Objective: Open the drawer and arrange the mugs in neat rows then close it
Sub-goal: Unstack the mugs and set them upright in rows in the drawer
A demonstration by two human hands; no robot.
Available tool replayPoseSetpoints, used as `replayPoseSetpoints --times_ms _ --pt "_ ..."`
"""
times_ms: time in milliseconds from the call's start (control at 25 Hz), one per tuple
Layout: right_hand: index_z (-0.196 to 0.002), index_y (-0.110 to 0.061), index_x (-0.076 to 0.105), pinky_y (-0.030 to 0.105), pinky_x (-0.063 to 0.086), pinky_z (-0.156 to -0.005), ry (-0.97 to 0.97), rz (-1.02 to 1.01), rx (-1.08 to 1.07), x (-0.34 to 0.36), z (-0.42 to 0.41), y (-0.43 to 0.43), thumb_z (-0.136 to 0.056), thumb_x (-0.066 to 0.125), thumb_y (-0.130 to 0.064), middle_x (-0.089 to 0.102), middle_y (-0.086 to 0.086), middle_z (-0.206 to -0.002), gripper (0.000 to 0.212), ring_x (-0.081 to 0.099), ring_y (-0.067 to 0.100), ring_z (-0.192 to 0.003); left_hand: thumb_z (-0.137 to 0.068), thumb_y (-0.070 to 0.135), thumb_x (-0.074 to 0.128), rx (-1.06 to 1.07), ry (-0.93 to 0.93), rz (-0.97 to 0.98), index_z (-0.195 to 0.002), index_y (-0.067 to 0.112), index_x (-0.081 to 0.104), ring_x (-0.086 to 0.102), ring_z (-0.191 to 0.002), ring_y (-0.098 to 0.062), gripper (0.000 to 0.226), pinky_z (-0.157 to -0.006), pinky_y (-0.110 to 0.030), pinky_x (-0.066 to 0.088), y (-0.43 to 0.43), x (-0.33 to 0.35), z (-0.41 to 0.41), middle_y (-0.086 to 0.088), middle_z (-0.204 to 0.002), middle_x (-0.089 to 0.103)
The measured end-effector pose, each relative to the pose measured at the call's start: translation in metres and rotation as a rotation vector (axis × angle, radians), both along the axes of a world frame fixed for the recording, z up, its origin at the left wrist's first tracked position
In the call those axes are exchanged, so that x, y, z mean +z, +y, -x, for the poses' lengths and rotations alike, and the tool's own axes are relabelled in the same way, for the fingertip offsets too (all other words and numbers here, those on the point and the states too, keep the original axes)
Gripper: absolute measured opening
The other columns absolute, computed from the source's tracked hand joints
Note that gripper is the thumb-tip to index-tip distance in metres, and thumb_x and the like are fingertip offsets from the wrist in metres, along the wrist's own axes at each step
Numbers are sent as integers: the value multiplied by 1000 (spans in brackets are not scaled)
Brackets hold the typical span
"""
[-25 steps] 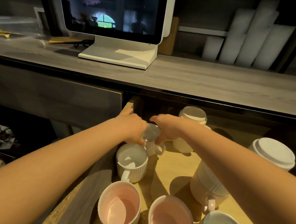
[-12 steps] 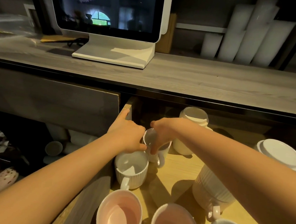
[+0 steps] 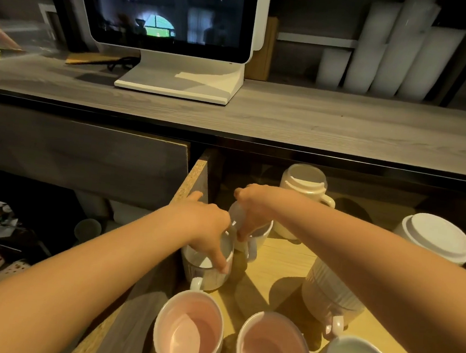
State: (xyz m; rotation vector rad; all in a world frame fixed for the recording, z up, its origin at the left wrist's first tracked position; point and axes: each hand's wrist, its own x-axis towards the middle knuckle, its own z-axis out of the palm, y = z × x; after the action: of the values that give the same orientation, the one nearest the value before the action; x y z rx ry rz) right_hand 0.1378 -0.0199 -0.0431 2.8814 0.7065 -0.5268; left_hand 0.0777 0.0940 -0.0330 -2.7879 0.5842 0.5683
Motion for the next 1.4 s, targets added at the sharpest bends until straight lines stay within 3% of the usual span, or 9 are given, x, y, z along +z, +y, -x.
replayPoseSetpoints --times_ms 160,360,440,560,720,1000,1160,1320,1400 --pt "-128 -17 48 27 47 -63 13 -19 -34 13 16 -15 -65 77 -50 55 4 -96 77 57 20 -84 -73 59 65 -2 -32 -42 -131 21 48 52 -115 -21 71 -110 -43 19 0 1 5 -1 -119 61" --pt "-120 -14 56 27 53 -69 73 32 15 24 40 -35 -67 72 -56 60 3 -95 69 61 20 -84 -71 58 68 -4 -57 -41 -125 18 51 57 -96 -19 70 -73 -27 39 -4 5 7 -3 -111 61" --pt "-117 -14 59 27 53 -71 70 55 32 24 49 -39 -69 70 -57 62 3 -93 66 62 19 -82 -71 56 69 3 -49 -45 -124 17 52 59 -92 -18 69 -67 -25 42 -5 5 8 -3 -109 62" --pt "-111 -14 64 27 55 -75 71 49 33 20 59 -41 -73 68 -55 65 2 -87 56 63 17 -79 -72 53 71 21 -29 -40 -126 16 50 59 -94 -19 69 -69 -25 45 -5 6 9 -3 -112 61" --pt "-108 -13 63 24 50 -67 80 41 36 20 62 -38 -74 67 -55 57 0 -75 55 58 15 -72 -72 51 71 38 -15 -44 -128 16 48 57 -98 -19 70 -72 -25 46 -7 7 9 -4 -117 58" --pt "-110 -14 62 26 50 -66 85 40 17 12 66 -39 -72 67 -57 59 1 -79 58 58 16 -73 -72 51 71 52 9 -47 -126 17 48 57 -94 -18 68 -68 -25 43 -8 7 8 -4 -114 59" --pt "-118 -13 57 26 49 -66 59 39 43 18 67 -46 -77 59 -60 64 5 -97 62 61 19 -83 -78 48 67 62 59 -70 -131 16 45 57 -97 -18 66 -70 -24 43 -10 7 11 -4 -120 57" --pt "-127 -14 49 33 54 -84 -77 -84 68 43 70 -71 -86 54 -50 63 8 -115 54 61 25 -100 -86 49 57 42 59 8 -140 16 35 54 -115 -22 67 -87 -29 48 -19 15 15 -6 -135 50" --pt "-129 -18 48 36 53 -88 -87 -130 19 55 75 -90 -87 56 -44 62 6 -119 51 60 25 -104 -88 46 54 5 22 106 -145 19 28 45 -127 -22 68 -101 -33 42 -30 25 20 -4 -146 39"
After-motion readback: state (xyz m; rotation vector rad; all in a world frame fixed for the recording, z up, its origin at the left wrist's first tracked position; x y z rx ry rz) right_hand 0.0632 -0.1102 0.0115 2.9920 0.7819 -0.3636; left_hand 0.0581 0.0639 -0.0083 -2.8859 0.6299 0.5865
